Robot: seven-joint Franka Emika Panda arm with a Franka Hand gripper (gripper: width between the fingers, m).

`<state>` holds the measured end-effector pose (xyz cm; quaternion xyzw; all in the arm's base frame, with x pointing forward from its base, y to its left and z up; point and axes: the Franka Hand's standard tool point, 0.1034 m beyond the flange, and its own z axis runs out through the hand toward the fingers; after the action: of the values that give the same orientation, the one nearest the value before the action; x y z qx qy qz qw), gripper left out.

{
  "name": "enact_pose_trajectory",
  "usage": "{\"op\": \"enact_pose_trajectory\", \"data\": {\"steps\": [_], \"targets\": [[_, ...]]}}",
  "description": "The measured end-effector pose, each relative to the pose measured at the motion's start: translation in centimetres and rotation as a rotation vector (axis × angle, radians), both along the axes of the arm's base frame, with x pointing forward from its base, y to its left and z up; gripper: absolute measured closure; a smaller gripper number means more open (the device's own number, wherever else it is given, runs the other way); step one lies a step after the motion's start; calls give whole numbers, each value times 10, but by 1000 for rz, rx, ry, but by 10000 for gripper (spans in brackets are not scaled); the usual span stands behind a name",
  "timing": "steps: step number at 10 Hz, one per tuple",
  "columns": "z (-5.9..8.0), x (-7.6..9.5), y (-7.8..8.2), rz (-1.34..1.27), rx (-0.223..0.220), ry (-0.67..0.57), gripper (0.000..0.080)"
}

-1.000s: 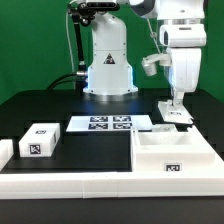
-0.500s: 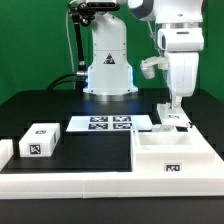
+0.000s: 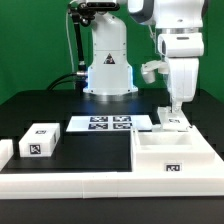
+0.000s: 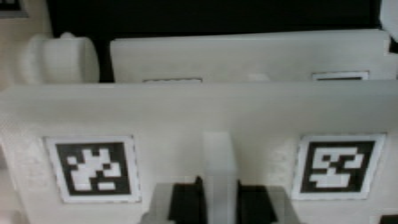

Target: Assemble cabinet

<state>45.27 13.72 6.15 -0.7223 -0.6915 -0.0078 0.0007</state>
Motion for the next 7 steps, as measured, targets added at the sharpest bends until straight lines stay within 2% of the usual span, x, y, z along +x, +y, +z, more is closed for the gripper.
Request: {"op": "enact_pose_trajectory", "data": {"steps": [7], "targets": [[6, 12, -3, -12, 4, -17, 738]]}}
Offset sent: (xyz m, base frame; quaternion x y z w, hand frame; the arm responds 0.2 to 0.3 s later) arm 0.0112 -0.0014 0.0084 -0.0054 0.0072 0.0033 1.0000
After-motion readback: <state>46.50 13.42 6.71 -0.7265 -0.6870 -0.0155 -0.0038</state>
